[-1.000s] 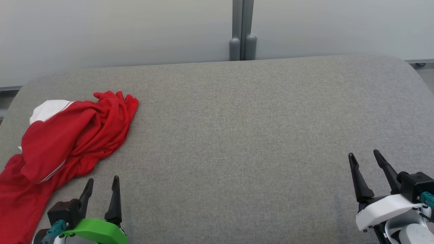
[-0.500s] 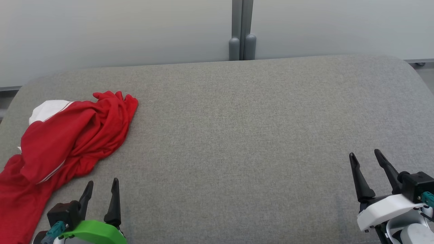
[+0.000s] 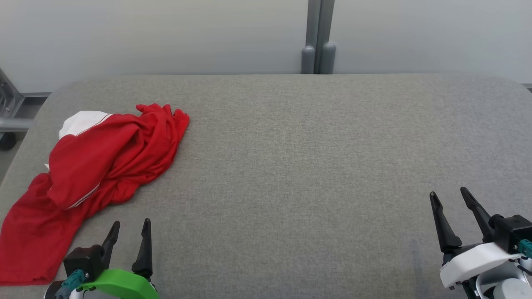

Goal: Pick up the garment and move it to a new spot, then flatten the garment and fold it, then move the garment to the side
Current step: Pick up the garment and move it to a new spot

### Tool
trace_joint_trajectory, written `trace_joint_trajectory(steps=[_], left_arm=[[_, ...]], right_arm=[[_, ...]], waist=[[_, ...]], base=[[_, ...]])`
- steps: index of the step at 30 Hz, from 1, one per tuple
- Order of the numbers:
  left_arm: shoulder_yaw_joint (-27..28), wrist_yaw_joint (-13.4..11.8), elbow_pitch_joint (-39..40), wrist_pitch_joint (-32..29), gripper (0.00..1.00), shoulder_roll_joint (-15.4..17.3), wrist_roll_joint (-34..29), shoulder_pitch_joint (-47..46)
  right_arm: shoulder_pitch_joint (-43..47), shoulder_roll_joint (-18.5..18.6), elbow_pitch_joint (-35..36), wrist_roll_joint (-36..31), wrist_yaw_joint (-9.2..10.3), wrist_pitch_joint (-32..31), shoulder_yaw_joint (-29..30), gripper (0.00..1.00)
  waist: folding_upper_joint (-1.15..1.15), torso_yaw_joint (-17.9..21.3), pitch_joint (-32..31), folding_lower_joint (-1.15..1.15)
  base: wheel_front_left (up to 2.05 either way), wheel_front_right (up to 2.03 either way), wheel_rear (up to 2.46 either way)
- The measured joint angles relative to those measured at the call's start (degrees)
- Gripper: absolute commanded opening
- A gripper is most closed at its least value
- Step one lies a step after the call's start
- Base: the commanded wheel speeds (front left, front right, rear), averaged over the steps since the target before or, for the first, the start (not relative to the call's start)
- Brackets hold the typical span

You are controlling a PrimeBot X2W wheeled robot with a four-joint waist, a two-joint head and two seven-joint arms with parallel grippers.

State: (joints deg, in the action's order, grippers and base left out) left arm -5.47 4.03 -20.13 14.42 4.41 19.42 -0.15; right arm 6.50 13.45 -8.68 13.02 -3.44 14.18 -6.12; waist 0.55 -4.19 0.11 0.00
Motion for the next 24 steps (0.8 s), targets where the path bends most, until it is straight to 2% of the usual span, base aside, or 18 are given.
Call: trace_joint_trajectory(steps=[17, 24], left_arm=[[3.5, 0.0, -0.5, 0.0, 1.0, -0.2, 0.0, 0.2], [5.3, 0.0, 0.6, 0.0, 1.0, -0.2, 0.1, -0.4]], right_arm=[[-0.1, -1.0, 0.6, -2.2, -1.35, 0.0, -2.6, 1.0], [-0.6, -0.9, 1.8, -2.7, -2.02, 0.0, -3.6, 1.0]], waist=[[0.0, -10.5, -0.2, 0.0], [0.0, -11.5, 2.0, 0.0]], base=[[0.0, 0.0, 0.0], [0.0, 0.0, 0.0]])
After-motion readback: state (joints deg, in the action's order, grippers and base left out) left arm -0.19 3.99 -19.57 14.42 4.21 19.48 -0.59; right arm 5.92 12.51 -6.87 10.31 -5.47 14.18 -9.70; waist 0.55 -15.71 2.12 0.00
